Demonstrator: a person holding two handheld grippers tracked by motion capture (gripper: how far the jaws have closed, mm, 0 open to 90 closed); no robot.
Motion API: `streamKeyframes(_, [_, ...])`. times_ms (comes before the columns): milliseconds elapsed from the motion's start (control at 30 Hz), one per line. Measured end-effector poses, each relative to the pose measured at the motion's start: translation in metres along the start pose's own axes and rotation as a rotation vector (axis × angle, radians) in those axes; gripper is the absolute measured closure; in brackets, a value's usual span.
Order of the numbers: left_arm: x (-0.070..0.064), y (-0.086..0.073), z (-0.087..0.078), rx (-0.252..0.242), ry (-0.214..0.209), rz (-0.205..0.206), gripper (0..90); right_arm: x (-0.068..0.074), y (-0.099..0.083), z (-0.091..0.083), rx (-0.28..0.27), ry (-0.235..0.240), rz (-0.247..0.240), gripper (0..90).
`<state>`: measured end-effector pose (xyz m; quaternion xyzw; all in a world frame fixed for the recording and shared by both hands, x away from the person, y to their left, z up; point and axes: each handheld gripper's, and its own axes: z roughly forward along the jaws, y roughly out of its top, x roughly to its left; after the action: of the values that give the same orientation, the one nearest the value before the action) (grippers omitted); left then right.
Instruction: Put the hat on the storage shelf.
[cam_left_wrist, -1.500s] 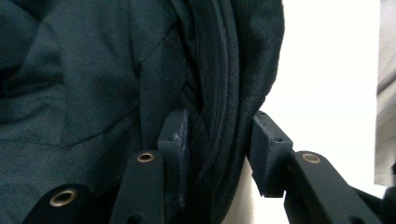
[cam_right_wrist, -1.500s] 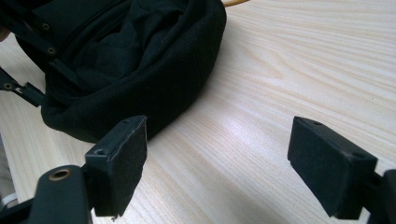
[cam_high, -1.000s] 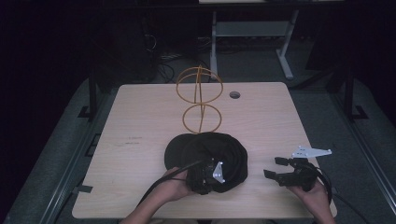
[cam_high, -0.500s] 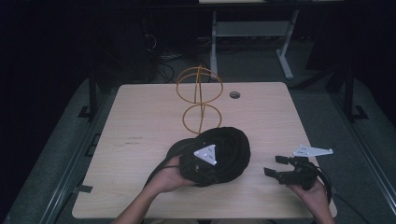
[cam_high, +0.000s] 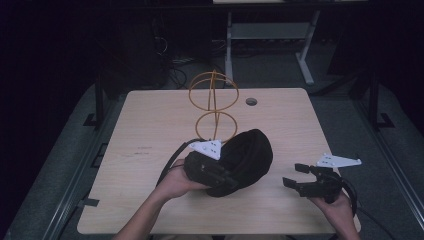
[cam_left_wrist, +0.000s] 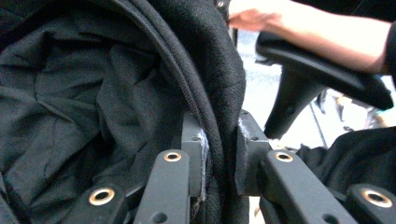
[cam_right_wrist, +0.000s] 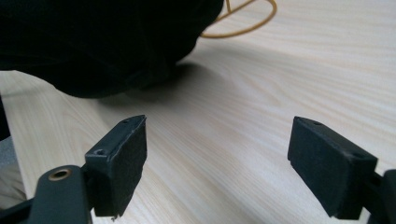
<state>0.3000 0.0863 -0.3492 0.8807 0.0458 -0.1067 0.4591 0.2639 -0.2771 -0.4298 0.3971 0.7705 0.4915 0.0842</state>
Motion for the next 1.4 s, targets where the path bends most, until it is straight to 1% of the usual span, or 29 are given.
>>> streamKeyframes(100, [-0.001,0.004,-0.002,-0.010,-0.001,0.007,76.6,0.006,0.005,-0.002,-0.015,0.009,-0.018,19.1])
streamKeyframes(267, [-0.003,0.014,-0.006,-0.045,-0.005,0.025,76.9,0.015,0.011,-0.005,-0.036,0.033,-0.047,18.3])
streamKeyframes(400, [-0.006,0.022,-0.006,-0.051,-0.005,0.037,77.0,0.022,0.017,-0.008,-0.056,0.051,-0.063,17.6])
streamKeyframes(433, [-0.006,0.023,-0.006,-0.052,-0.007,0.041,77.0,0.025,0.020,-0.010,-0.076,0.061,-0.066,16.5])
streamKeyframes(567, [-0.008,0.031,-0.003,-0.059,-0.017,0.051,77.0,0.027,0.025,-0.011,-0.099,0.082,-0.076,15.8])
streamKeyframes(667, [-0.009,0.036,0.001,-0.061,-0.019,0.057,77.0,0.029,0.029,-0.013,-0.143,0.127,-0.080,15.2])
streamKeyframes(733, [-0.010,0.040,0.005,-0.063,-0.030,0.062,77.0,0.029,0.031,-0.015,-0.166,0.137,-0.093,15.2])
streamKeyframes(833, [-0.011,0.044,0.008,-0.062,-0.044,0.072,77.0,0.028,0.034,-0.017,-0.186,0.130,-0.090,15.2])
streamKeyframes(900, [-0.012,0.047,0.011,-0.063,-0.051,0.075,77.0,0.028,0.036,-0.017,-0.202,0.136,-0.088,15.2])
streamKeyframes(967, [-0.013,0.050,0.014,-0.065,-0.062,0.073,77.1,0.028,0.037,-0.016,-0.206,0.143,-0.090,15.2])
streamKeyframes(1033, [-0.015,0.054,0.017,-0.067,-0.070,0.080,77.1,0.028,0.038,-0.015,-0.207,0.143,-0.093,15.8])
streamKeyframes(1067, [-0.015,0.055,0.018,-0.068,-0.074,0.080,77.0,0.028,0.038,-0.015,-0.209,0.137,-0.095,18.4])
streamKeyframes(1133, [-0.017,0.057,0.021,-0.070,-0.084,0.086,77.1,0.028,0.037,-0.016,-0.226,0.144,-0.100,28.4])
streamKeyframes(1200, [-0.018,0.059,0.022,-0.078,-0.089,0.086,77.1,0.029,0.037,-0.018,-0.251,0.145,-0.111,49.0])
streamKeyframes(1233, [-0.018,0.059,0.022,-0.080,-0.090,0.086,77.1,0.031,0.037,-0.019,-0.263,0.150,-0.120,57.3])
streamKeyframes(1300, [-0.017,0.059,0.022,-0.085,-0.087,0.086,77.0,0.034,0.038,-0.020,-0.260,0.132,-0.143,69.8])
streamKeyframes(1333, [-0.016,0.059,0.021,-0.090,-0.084,0.083,76.9,0.036,0.039,-0.021,-0.262,0.130,-0.152,74.0])
streamKeyframes(1400, [-0.014,0.057,0.019,-0.105,-0.083,0.067,76.2,0.039,0.041,-0.022,-0.258,0.114,-0.165,77.9])
